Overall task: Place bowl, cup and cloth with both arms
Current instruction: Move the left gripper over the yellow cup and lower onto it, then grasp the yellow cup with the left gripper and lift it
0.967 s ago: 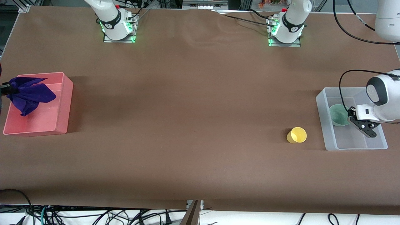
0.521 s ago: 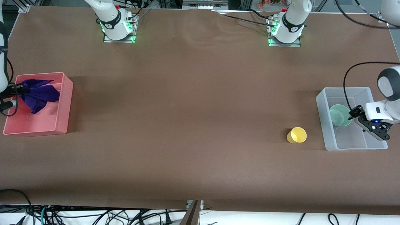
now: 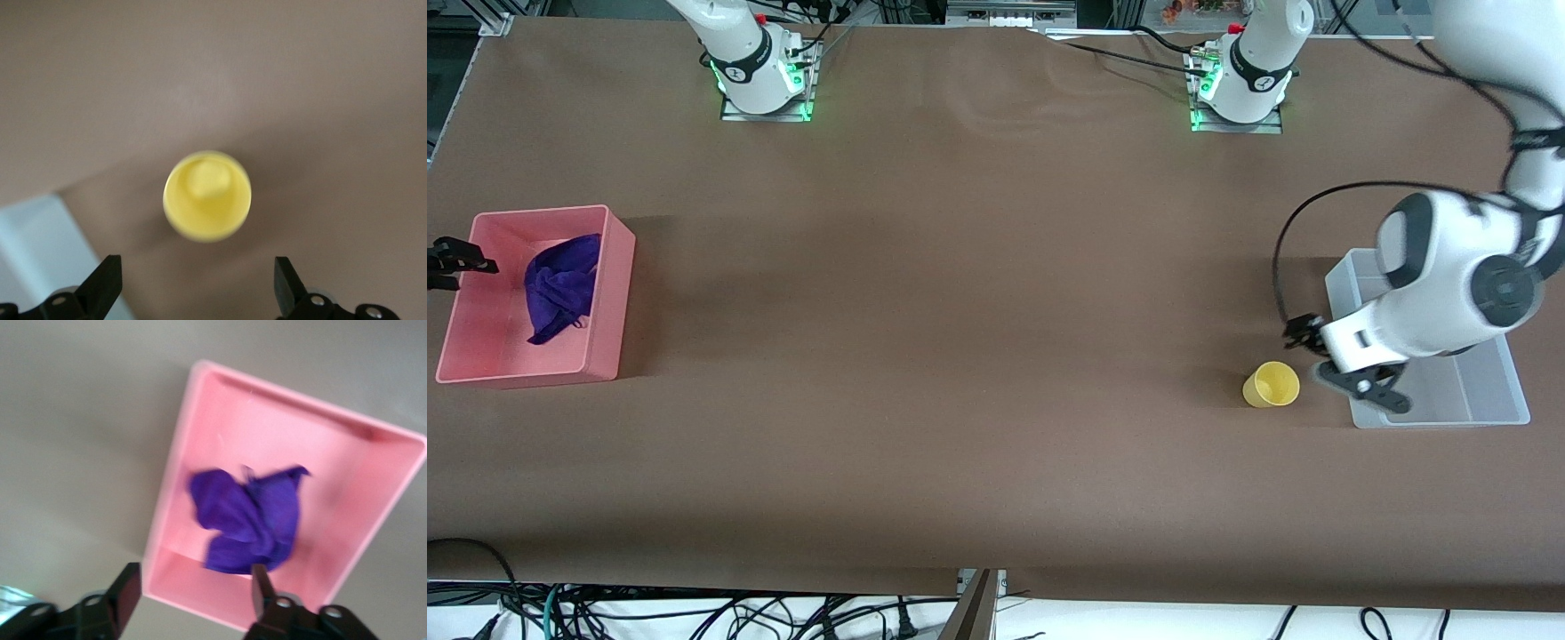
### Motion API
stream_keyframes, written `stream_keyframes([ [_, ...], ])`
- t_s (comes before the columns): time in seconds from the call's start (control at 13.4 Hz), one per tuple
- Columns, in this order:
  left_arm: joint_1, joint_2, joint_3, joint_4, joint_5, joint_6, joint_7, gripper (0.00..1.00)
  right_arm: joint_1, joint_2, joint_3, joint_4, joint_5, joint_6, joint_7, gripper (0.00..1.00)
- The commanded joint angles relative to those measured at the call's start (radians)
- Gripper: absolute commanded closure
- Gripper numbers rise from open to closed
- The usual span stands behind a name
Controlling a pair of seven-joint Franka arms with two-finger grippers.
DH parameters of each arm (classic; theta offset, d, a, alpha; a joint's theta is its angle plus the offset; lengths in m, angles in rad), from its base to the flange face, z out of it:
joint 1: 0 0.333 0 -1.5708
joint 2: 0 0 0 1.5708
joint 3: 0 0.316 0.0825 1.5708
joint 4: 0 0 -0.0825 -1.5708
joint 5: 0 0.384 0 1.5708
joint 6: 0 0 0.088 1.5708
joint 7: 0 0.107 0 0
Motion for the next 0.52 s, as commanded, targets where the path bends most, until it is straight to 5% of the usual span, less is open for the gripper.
stream_keyframes([
  [0.0, 0.007, 0.053, 0.008, -0.012, -0.011, 0.125, 0.002, 0.0, -0.002, -0.033, 0.142, 0.098, -0.007, -0.113, 0.277, 0.0],
  [0.15, 0.009, 0.098, 0.012, -0.016, -0.001, 0.187, 0.034, 0.1, -0.002, -0.065, 0.223, 0.124, -0.008, -0.11, 0.33, 0.0],
  [0.22, 0.009, 0.112, 0.015, -0.031, 0.001, 0.205, 0.06, 0.26, -0.002, -0.077, 0.243, 0.133, -0.008, -0.101, 0.328, 0.0],
  [0.37, 0.015, 0.112, 0.019, -0.057, 0.001, 0.207, 0.094, 0.98, 0.001, -0.104, 0.273, 0.174, -0.007, -0.104, 0.33, 0.0],
  [0.45, 0.021, 0.112, 0.019, -0.059, 0.001, 0.206, 0.108, 1.0, 0.002, -0.117, 0.279, 0.174, -0.005, -0.095, 0.327, 0.0],
])
